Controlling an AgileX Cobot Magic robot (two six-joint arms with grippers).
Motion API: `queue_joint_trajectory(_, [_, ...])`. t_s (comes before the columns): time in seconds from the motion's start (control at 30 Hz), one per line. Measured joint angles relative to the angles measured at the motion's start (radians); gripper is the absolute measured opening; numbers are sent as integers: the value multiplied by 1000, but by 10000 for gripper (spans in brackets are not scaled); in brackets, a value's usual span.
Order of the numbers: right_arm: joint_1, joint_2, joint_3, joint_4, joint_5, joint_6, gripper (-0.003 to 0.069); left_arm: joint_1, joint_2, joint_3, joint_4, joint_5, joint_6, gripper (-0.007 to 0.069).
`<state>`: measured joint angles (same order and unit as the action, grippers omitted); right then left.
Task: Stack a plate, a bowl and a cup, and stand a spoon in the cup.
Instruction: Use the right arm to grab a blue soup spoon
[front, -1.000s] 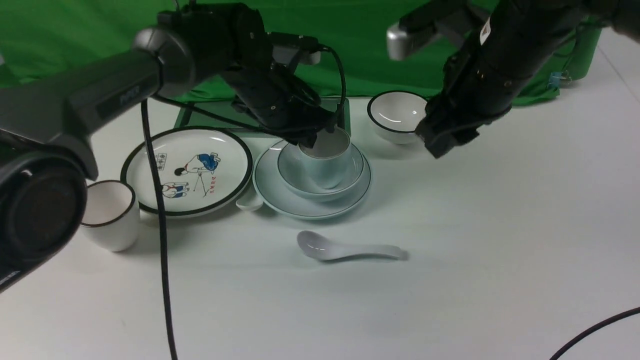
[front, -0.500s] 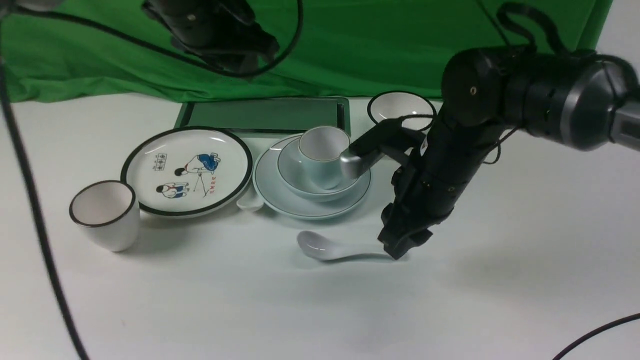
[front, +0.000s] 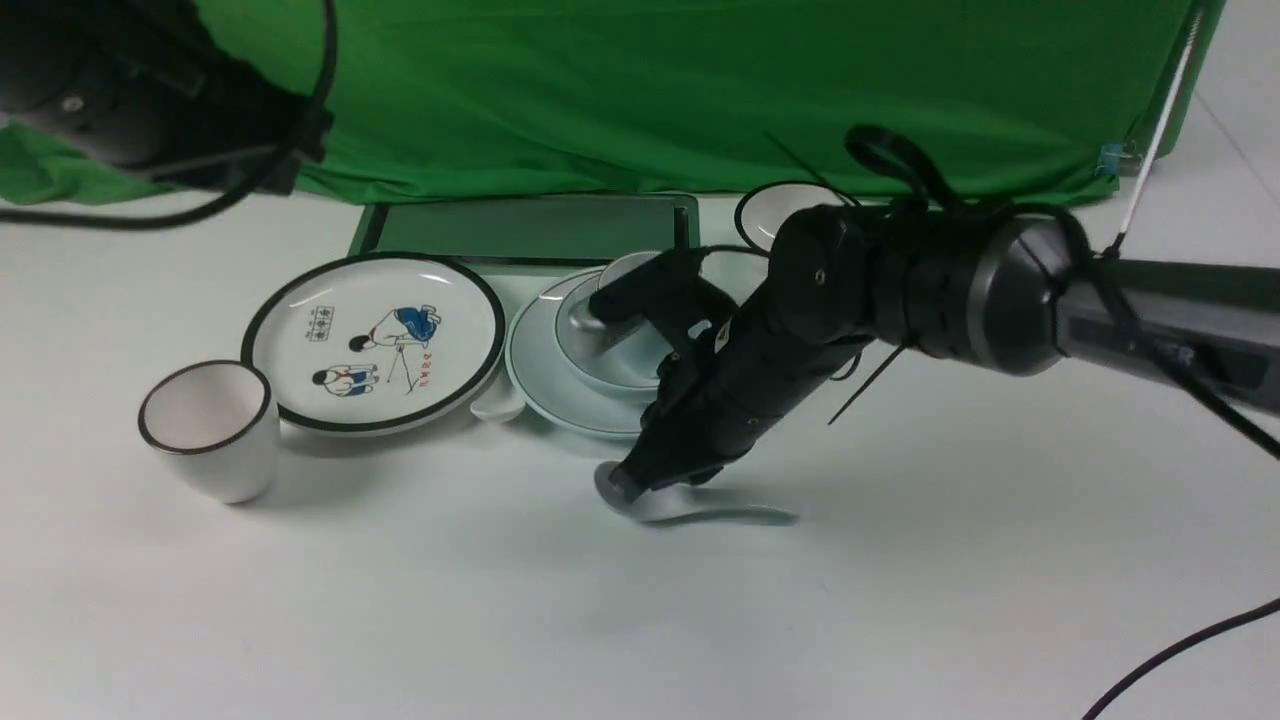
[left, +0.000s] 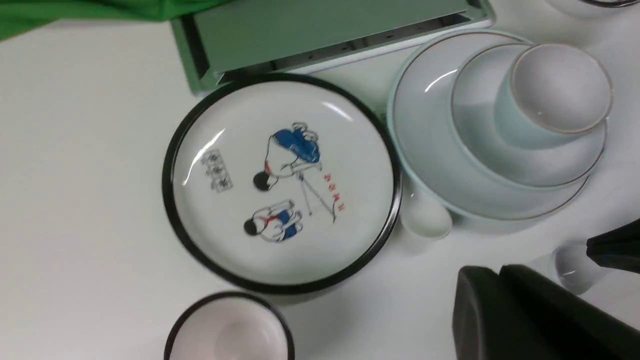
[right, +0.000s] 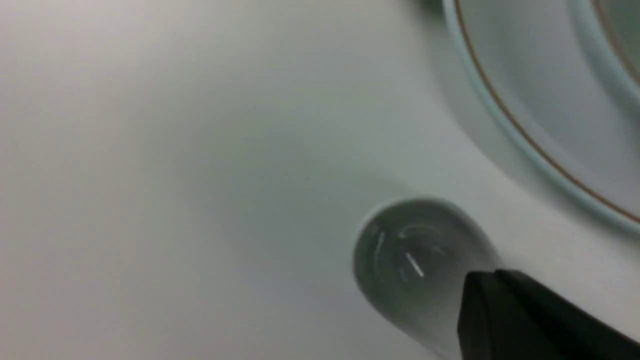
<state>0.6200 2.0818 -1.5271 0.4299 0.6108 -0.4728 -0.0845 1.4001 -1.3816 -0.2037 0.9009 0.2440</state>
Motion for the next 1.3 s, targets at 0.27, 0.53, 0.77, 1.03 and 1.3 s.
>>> queue_joint_trajectory(0.27, [16, 19, -1, -104, 172, -86, 13, 55, -87, 140, 1, -34, -8, -11])
queue_joint_trajectory(0.53, [6, -11, 0, -387, 282, -80, 14, 55, -87, 142, 1, -38, -11, -11])
queue_joint_trajectory(0.77, [-28, -121, 0, -356, 343, -23, 10, 55, -87, 142, -1, -44, -19, -11])
queue_joint_trajectory(1.03, [-145, -114, 164, -228, 429, -17, 10, 55, -87, 142, -26, -64, -26, -11])
queue_joint_trajectory(1.3, [-184, -123, 252, -228, 349, -14, 10, 55, -87, 142, -34, -62, -26, -9])
